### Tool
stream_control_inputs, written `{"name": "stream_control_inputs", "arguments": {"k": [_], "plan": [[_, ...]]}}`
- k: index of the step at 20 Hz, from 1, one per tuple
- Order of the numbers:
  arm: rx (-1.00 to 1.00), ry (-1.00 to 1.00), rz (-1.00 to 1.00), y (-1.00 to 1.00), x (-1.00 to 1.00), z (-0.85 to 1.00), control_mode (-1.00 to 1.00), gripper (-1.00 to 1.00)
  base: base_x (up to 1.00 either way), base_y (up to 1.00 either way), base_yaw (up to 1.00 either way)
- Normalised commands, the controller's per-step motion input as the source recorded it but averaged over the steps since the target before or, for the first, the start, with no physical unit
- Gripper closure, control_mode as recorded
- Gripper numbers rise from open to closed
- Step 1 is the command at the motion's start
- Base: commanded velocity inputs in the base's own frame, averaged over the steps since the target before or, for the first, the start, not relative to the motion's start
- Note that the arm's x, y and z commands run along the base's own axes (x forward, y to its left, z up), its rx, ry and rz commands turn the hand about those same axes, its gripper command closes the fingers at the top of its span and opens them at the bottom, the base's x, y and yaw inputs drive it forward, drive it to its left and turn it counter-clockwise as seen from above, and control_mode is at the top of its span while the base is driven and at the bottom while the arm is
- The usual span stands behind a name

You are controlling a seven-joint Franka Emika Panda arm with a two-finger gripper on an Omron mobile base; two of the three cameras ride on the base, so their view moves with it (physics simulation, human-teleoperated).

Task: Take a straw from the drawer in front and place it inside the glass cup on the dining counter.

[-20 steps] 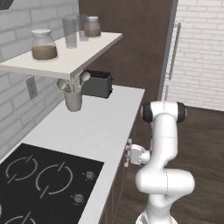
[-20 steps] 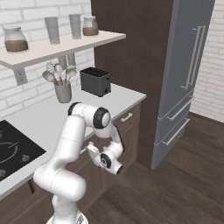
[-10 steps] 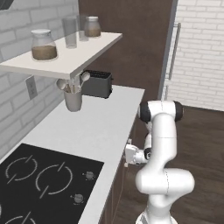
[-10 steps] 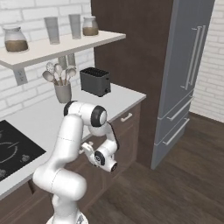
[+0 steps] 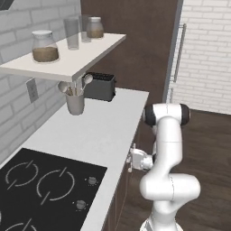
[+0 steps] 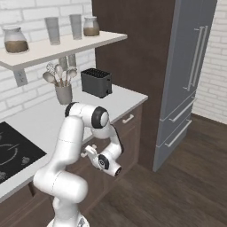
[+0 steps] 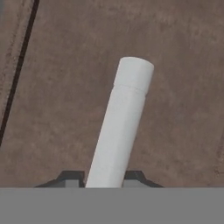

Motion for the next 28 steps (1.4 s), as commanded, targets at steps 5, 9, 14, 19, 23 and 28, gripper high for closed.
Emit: {"name": "stream_control_inputs", "arguments": {"k": [5, 9, 14, 19, 23, 28], "plan": [[0.09, 0.0, 0.0, -0.96, -0.7, 0.04, -1.0, 1.0, 0.0, 0.0, 0.0], [0.1, 0.0, 0.0, -1.0, -0.92, 0.14, -1.0, 1.0, 0.0, 0.0, 0.0], [0.09, 0.0, 0.0, -1.0, -0.88, 0.18, -1.0, 1.0, 0.0, 0.0, 0.0], [0.06, 0.0, 0.0, -1.0, -0.78, 0.16, -1.0, 1.0, 0.0, 0.0, 0.0], [0.0, 0.02, 0.0, -0.96, -0.61, 0.01, -1.0, -1.0, 0.0, 0.0, 0.0], [-0.09, 0.05, 0.0, -0.76, -0.25, -0.07, -1.0, -1.0, 0.0, 0.0, 0.0]]}}
